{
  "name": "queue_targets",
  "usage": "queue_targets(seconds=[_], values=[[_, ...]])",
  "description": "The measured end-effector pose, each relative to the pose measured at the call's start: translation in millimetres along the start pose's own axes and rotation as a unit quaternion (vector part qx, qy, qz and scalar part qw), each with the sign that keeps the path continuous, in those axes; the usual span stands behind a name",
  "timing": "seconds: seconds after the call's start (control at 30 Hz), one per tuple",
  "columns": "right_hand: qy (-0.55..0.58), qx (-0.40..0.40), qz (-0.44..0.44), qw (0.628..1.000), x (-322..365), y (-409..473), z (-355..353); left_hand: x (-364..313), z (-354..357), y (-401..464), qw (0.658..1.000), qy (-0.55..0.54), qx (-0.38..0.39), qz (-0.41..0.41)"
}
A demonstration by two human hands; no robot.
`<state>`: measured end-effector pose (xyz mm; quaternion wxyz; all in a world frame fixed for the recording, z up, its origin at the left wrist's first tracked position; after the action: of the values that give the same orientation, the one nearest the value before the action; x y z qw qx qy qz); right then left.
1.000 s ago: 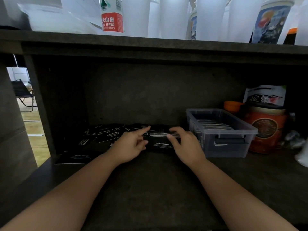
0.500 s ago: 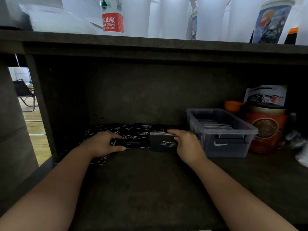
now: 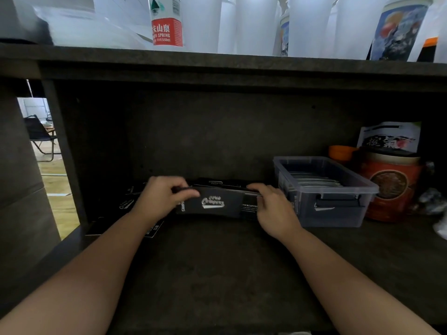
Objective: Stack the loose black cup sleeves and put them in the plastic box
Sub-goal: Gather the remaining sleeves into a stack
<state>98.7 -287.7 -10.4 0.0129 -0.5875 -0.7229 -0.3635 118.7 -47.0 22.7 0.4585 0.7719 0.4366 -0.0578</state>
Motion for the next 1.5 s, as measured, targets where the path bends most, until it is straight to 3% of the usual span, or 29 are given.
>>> queue_targets(seconds=[0.13, 0.27, 0.37, 0.47, 0.57, 0.7, 0.77, 0.83, 0.97, 1.13, 1.2, 1.33, 1.5], values=[[0.071, -0.012, 0.013, 0.997, -0.2, 0.1, -4.8, -7.8, 47.1, -4.6, 0.993, 0.053, 0.1, -0.018], [-0.01, -0.004, -0.002, 1.0, 3.0, -0.9, -0.4, -4.5, 69.4, -7.4, 0.985, 0.101, 0.077, -0.117], [0.01, -0.005, -0.006, 1.0, 3.9, 0.7, -0.2, -1.7, 80.0, -14.6, 0.955, -0.124, 0.047, -0.265], [0.026, 0.004, -0.034, 0.999, 12.1, -0.8, 4.2, -6.0, 85.2, -25.8, 0.873, -0.344, -0.048, -0.342], [-0.039, 0.025, -0.069, 0.997, 22.5, -4.8, 15.4, -11.1, 92.3, -31.5, 0.85, -0.386, -0.058, -0.354], [-0.037, 0.028, -0.052, 0.998, 18.1, 0.0, 17.3, -11.8, 107.1, -25.9, 0.83, -0.43, 0.018, -0.354], [-0.02, 0.021, -0.036, 0.999, 14.4, 2.9, 14.2, -18.5, 109.2, -23.7, 0.862, -0.39, 0.06, -0.319], [-0.03, 0.023, -0.026, 0.999, 13.4, 2.6, 13.0, -20.1, 106.6, -23.7, 0.89, -0.344, 0.047, -0.295], [-0.071, 0.041, -0.04, 0.996, 17.4, -0.4, 18.8, -28.0, 106.9, -27.6, 0.911, -0.284, 0.095, -0.284], [-0.096, 0.049, -0.059, 0.992, 18.7, -4.9, 22.3, -4.3, 24.9, -12.9, 0.968, -0.038, 0.141, -0.201], [-0.087, 0.044, -0.063, 0.993, 19.2, -5.0, 21.6, 37.5, -15.4, -24.7, 0.953, 0.066, 0.201, -0.218], [-0.069, 0.03, -0.062, 0.995, 19.6, -3.8, 21.4, 109.8, -74.4, -86.3, 0.848, 0.247, 0.335, -0.328], [-0.043, 0.024, -0.052, 0.997, 17.0, -3.5, 19.0, 110.7, -86.2, -91.7, 0.859, 0.286, 0.302, -0.298]])
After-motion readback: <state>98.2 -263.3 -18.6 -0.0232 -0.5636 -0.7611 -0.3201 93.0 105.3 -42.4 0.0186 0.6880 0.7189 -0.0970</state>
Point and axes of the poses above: each hand's wrist, its own y-axis towards the middle knuckle, its own z-axis out of the palm, x = y × z, the point moved 10 cm from there along y, towards the middle knuckle, and after that the axes turned 2 degrees about -x, right-handed, at the moved point
